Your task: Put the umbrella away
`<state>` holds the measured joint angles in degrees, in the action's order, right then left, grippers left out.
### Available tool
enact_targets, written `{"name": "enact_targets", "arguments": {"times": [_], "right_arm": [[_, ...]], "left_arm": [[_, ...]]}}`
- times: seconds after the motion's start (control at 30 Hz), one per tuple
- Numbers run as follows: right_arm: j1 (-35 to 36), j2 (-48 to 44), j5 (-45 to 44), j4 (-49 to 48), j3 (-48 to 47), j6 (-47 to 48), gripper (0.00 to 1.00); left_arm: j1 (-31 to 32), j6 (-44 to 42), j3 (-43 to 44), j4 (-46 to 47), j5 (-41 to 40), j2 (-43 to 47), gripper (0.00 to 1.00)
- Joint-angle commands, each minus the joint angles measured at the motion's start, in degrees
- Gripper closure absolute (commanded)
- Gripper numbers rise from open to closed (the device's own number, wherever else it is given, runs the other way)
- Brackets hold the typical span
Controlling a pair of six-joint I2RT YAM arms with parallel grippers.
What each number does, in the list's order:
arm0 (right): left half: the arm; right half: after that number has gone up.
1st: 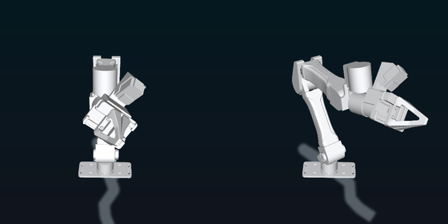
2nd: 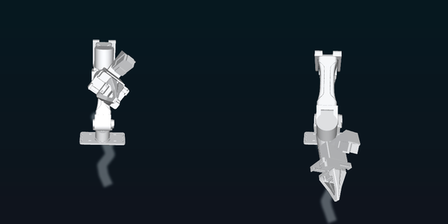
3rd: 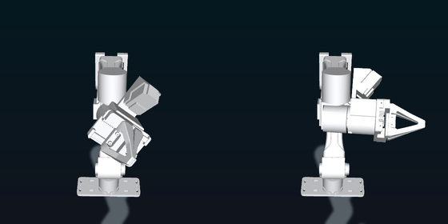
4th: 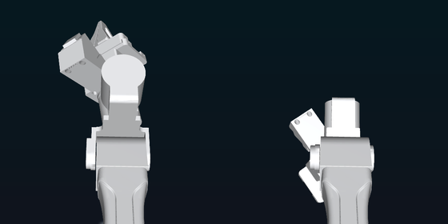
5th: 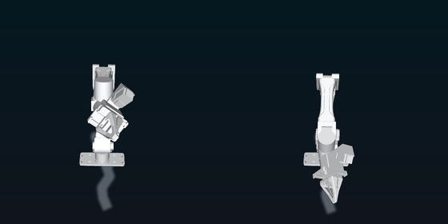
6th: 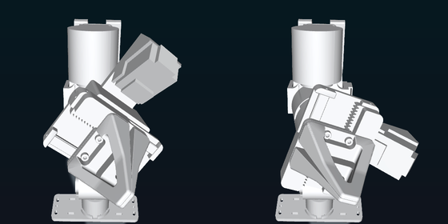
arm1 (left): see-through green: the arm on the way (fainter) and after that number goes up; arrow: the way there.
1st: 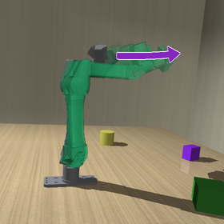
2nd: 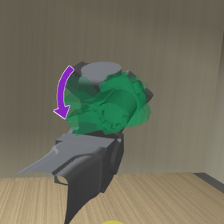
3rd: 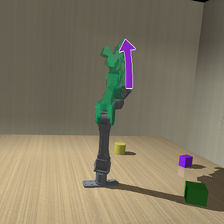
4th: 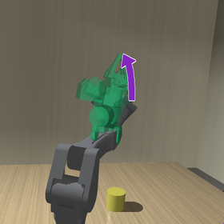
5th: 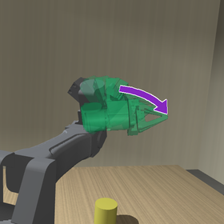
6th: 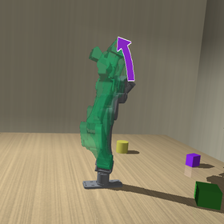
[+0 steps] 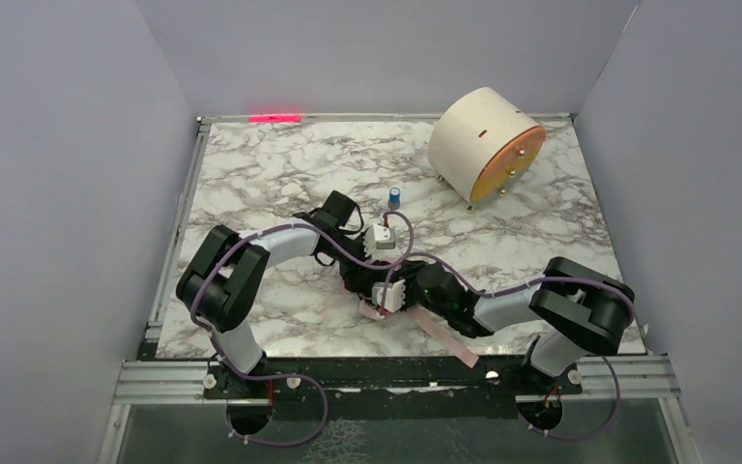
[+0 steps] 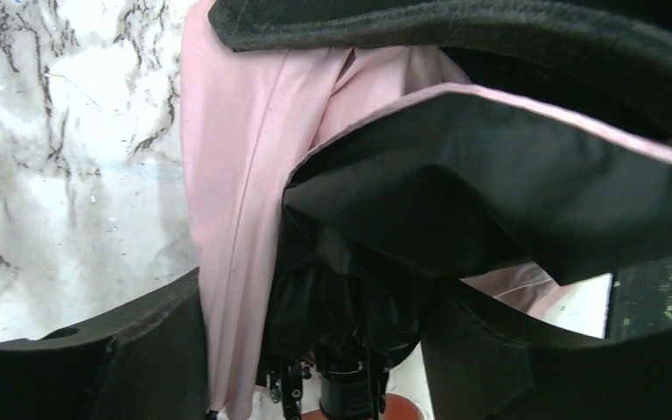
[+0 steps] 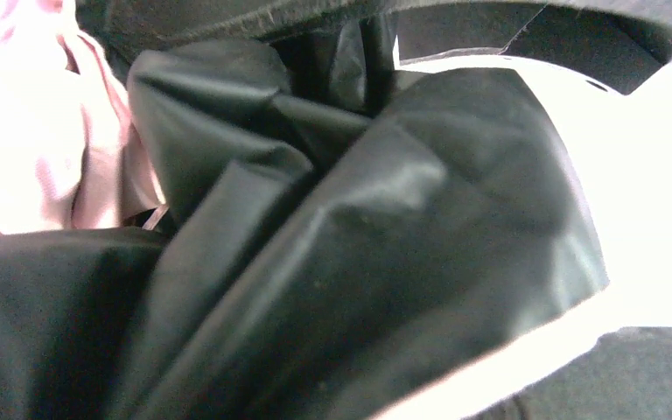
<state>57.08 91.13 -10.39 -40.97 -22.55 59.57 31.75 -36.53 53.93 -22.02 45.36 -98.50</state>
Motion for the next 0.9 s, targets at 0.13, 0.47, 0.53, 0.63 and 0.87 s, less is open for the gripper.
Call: {"name": "enact_targets", "arguments": {"times": [0.13,0.47,0.53,0.63,0.87], "right_arm": [[0.0,0.4,-4.3,2.3,0.6,-1.5,0.81],[0.0,-12.0,-1.5,1.4,4.0,-2.6,0.38],[0.0,-16.7,0.3,3.4,5.5,-2.9,0.31],[0.0,-24.5,2.6,7.4,7.6,-3.7,0.27],[0.0,-40.3,5.4,20.9,7.2,-15.4,0.27]], "left_arm": [[4.7,-0.8,-2.0,-5.7,-7.7,-4.1,0.57],[5.1,-1.3,-1.6,-5.9,-11.8,-3.2,0.98],[5.1,-1.7,-1.7,-5.6,-13.4,-2.8,1.00],[4.2,-1.7,-2.5,-4.2,-15.9,-1.8,1.00],[1.1,-0.2,-3.5,0.2,-19.2,-0.1,1.00]]}}
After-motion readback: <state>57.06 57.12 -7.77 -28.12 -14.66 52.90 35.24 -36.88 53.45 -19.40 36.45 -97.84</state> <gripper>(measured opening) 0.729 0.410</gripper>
